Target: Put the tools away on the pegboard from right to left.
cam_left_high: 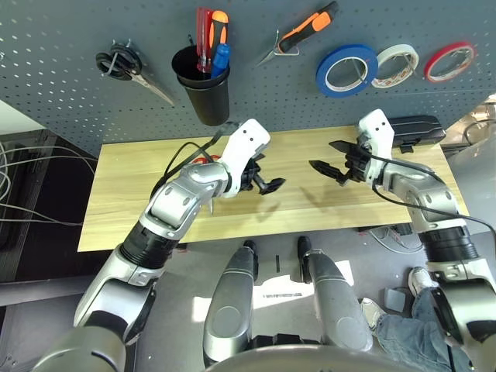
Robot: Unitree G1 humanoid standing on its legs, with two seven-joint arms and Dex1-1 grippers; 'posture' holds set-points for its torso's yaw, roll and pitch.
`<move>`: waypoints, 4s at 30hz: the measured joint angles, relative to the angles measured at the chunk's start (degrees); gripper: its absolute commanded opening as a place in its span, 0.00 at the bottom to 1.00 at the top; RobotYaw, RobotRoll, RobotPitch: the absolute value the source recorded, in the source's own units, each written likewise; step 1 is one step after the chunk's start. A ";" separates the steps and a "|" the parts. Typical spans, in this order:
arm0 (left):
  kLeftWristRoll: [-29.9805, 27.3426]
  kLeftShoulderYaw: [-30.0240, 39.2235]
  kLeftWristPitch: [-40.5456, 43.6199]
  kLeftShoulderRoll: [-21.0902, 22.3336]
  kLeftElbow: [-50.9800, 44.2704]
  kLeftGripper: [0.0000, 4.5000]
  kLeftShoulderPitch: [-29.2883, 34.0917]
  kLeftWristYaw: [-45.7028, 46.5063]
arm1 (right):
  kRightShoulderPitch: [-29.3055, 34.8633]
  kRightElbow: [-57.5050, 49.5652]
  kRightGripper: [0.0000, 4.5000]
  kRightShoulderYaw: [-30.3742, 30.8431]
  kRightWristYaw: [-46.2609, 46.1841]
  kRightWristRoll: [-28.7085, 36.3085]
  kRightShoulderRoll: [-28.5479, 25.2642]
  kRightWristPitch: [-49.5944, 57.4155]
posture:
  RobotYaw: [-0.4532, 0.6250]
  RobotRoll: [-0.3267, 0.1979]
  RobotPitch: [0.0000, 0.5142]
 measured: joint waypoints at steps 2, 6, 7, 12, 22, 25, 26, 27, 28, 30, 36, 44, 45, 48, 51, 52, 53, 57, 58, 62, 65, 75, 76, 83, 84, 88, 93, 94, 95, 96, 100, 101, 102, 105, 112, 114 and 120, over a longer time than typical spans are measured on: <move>1.53 3.37 -0.44 -1.18 2.94 0.99 0.22 3.70 | -0.10 0.00 1.00 0.00 -0.26 -0.04 0.35 0.50 | 0.55 0.62 0.65; 3.95 7.93 -1.49 -1.82 6.51 0.99 0.25 8.93 | -0.68 0.00 1.00 0.31 -0.75 -0.04 2.10 1.30 | 0.55 0.62 0.66; 4.59 9.01 -1.69 -1.92 7.30 0.99 0.32 10.13 | -0.87 0.08 1.00 0.44 -0.99 -0.03 2.49 1.64 | 0.55 0.62 0.66; 6.96 13.22 -1.92 -2.66 10.17 0.99 0.36 15.06 | -2.26 0.68 1.00 0.70 -1.83 0.00 4.95 2.74 | 0.55 0.62 0.66; 9.68 17.63 -7.40 -3.27 23.30 0.99 -1.85 19.22 | -3.32 1.70 1.00 0.96 -3.22 -0.03 7.96 2.46 | 0.55 0.62 0.68; 10.42 17.73 -10.64 -3.47 28.74 0.99 -3.47 19.69 | -3.55 1.72 1.00 0.98 -3.28 -0.03 8.43 2.33 | 0.55 0.62 0.68; 10.63 17.74 -11.75 -3.63 30.36 0.99 -4.03 19.76 | -3.61 1.72 1.00 0.98 -3.30 -0.03 8.49 2.32 | 0.55 0.62 0.68; 10.72 17.74 -12.72 -3.73 31.95 0.99 -4.64 19.78 | -3.67 1.72 1.00 0.98 -3.32 -0.03 8.58 2.32 | 0.55 0.62 0.68; 10.80 17.73 -13.81 -3.80 33.64 0.99 -5.28 19.78 | -3.71 1.72 1.00 0.98 -3.34 -0.03 8.70 2.32 | 0.55 0.62 0.68; 10.99 17.72 -15.82 -4.07 37.67 0.99 -7.08 19.73 | -3.73 1.72 1.00 0.98 -3.37 -0.03 8.77 2.32 | 0.55 0.62 0.68; 11.70 17.55 -18.39 -5.13 46.76 0.90 -11.35 17.59 | -3.80 1.71 1.00 0.98 -3.37 -0.03 8.77 2.32 | 0.54 0.62 0.68; 10.26 18.42 -12.17 -6.19 46.55 0.34 -10.77 11.92 | -4.77 1.72 1.00 0.98 -3.01 0.01 8.82 2.04 | 0.55 0.62 0.65; 10.05 18.51 -11.32 -6.24 45.57 0.27 -10.17 11.37 | -4.84 1.72 1.00 0.99 -2.98 0.01 8.84 1.77 | 0.55 0.62 0.65; 9.39 18.67 -9.05 -6.47 40.05 0.05 -6.83 9.83 | -5.03 1.85 1.00 1.01 -2.61 0.00 8.88 0.99 | 0.55 0.62 0.64; 9.18 18.57 -9.46 -6.69 34.18 0.00 -2.72 8.08 | -5.29 2.56 1.00 1.12 -2.37 -0.02 8.91 0.30 | 0.56 0.62 0.64; 9.11 18.52 -10.52 -6.80 31.53 0.00 -0.66 7.69 | -5.57 3.00 1.00 1.24 -2.08 -0.03 8.92 -0.14 | 0.57 0.62 0.63; 9.03 18.55 -11.55 -6.89 28.71 0.00 1.37 7.48 | -5.88 3.37 1.00 1.32 -1.90 -0.08 8.89 -0.67 | 0.57 0.62 0.63; 8.21 19.56 -13.44 -7.05 20.02 0.00 8.26 7.71 | -7.30 3.66 1.00 1.78 -0.69 -0.26 8.67 -2.41 | 0.58 0.62 0.63; 8.08 20.09 -14.52 -7.03 17.36 0.00 9.97 7.90 | -7.59 3.60 1.00 1.85 -0.22 -0.26 8.49 -2.67 | 0.58 0.62 0.63; 8.01 21.54 -22.00 -6.37 8.32 0.00 14.41 8.05 | -7.92 2.13 1.00 2.03 1.34 -0.13 7.60 -2.63 | 0.58 0.62 0.63; 6.49 23.97 -30.32 -6.51 2.87 0.00 18.03 7.75 | -8.67 -2.03 1.00 2.05 3.39 1.62 7.24 -1.20 | 0.58 0.62 0.63; 3.26 26.99 -49.96 -4.97 -1.01 0.00 23.90 3.72 | -17.95 -12.13 1.00 0.25 6.91 12.46 6.70 9.27 | 0.57 0.62 0.62; 2.84 27.55 -51.65 -4.41 -1.40 0.00 24.60 3.10 | -19.09 -12.31 1.00 -0.34 6.91 13.64 6.79 10.05 | 0.57 0.62 0.62; 0.87 32.80 -57.80 -4.03 -1.90 0.00 24.36 4.79 | -21.44 -11.74 1.00 -1.18 6.80 16.05 6.91 10.89 | 0.57 0.62 0.62; 0.67 33.87 -58.67 -4.01 -1.90 0.00 23.61 5.56 | -21.61 -11.38 1.00 -1.18 6.80 16.05 6.90 10.80 | 0.57 0.62 0.62; -0.09 35.71 -59.72 -3.91 -2.55 0.00 21.97 7.41 | -21.82 -10.33 1.00 -1.17 6.96 15.97 6.68 10.05 | 0.58 0.62 0.63; -1.94 37.84 -59.49 -3.94 -3.91 0.00 18.83 9.89 | -21.85 -9.26 1.00 -0.84 7.06 15.10 6.19 8.48 | 0.58 0.62 0.63; -1.96 37.91 -59.49 -3.93 -4.42 0.00 18.68 10.09 | -21.85 -9.00 1.00 -0.76 7.10 14.97 6.05 8.28 | 0.58 0.62 0.63; -1.93 37.92 -59.49 -3.92 -4.84 0.00 18.65 10.32 | -21.85 -8.82 1.00 -0.75 7.11 14.89 5.99 8.16 | 0.57 0.62 0.63; -1.91 37.95 -59.50 -3.92 -5.28 0.00 18.66 10.60 | -21.85 -8.72 1.00 -0.73 7.11 14.80 5.94 8.08 | 0.57 0.62 0.63; -1.84 38.56 -59.54 -3.84 -6.90 0.00 18.61 11.67 | -21.85 -8.40 1.00 -0.70 7.13 14.56 5.88 7.66 | 0.57 0.62 0.63; -1.67 38.64 -59.60 -3.62 -7.24 0.00 18.57 11.71 | -21.85 -8.25 1.00 -0.69 7.13 14.46 5.88 7.64 | 0.57 0.62 0.63; -1.49 38.64 -59.69 -3.37 -7.53 0.00 18.57 11.71 | -21.84 -8.13 1.00 -0.69 7.13 14.38 5.88 7.63 | 0.57 0.62 0.63; -0.82 38.63 -59.88 -3.09 -7.96 0.00 18.62 11.70 | -21.84 -8.01 1.00 -0.67 7.18 14.00 5.88 7.43 | 0.58 0.62 0.63; -0.93 39.17 -59.87 -3.10 -9.09 0.00 18.61 12.97 | -21.83 -7.56 1.00 -0.65 7.23 13.76 5.89 6.74 | 0.58 0.62 0.63; -1.05 39.62 -59.86 -3.10 -9.08 0.00 18.50 13.39 | -21.83 -7.45 1.00 -0.65 7.24 13.76 5.90 6.69 | 0.58 0.62 0.63; -1.64 40.76 -59.68 -3.10 -9.07 0.00 17.63 14.23 | -21.82 -6.95 1.00 -0.62 7.23 13.70 5.94 6.55 | 0.58 0.62 0.62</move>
